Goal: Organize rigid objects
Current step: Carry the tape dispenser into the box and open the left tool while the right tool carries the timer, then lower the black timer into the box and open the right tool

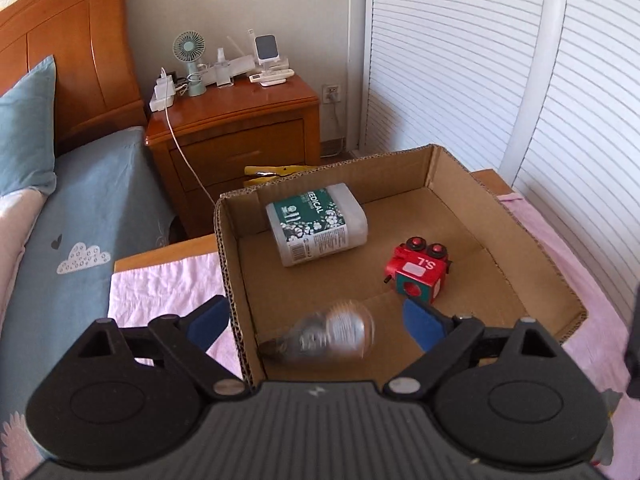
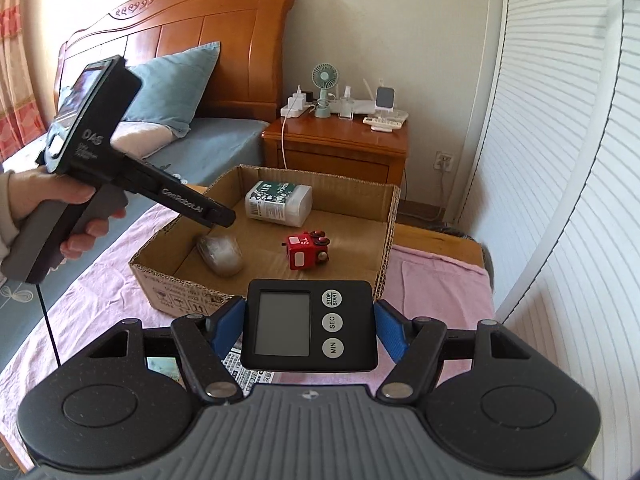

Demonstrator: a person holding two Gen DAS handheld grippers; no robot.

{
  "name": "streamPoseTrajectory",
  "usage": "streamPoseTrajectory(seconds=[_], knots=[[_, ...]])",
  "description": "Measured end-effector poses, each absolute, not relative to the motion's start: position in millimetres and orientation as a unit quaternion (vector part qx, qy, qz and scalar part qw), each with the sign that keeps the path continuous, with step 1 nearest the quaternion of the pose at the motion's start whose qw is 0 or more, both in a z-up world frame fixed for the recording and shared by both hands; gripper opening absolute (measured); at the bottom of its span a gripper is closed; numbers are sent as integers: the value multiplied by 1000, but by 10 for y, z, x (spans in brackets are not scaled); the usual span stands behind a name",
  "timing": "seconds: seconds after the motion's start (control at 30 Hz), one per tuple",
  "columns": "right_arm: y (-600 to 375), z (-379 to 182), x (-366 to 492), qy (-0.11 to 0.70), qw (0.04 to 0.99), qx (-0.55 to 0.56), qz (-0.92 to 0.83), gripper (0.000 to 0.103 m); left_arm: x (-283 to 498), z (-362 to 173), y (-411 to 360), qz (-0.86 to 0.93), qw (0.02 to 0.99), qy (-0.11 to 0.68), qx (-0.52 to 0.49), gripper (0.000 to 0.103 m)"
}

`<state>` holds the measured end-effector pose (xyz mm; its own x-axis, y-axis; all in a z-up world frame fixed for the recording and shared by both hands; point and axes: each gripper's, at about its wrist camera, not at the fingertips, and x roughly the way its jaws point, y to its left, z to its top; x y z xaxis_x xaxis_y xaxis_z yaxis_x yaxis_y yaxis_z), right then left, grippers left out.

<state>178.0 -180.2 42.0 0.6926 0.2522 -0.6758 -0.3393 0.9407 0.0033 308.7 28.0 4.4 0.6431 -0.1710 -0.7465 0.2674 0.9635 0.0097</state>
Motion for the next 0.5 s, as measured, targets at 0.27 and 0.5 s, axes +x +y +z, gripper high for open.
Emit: streamPoseTrajectory(seconds=[0.27, 0.5], knots=[[-1745, 428, 2018, 369, 916, -46, 154, 74, 2533, 205, 393, -123, 913, 383, 75, 100], [-1583, 431, 2260, 385, 909, -37, 152, 74, 1915, 345, 510, -123, 919, 367, 74, 102]])
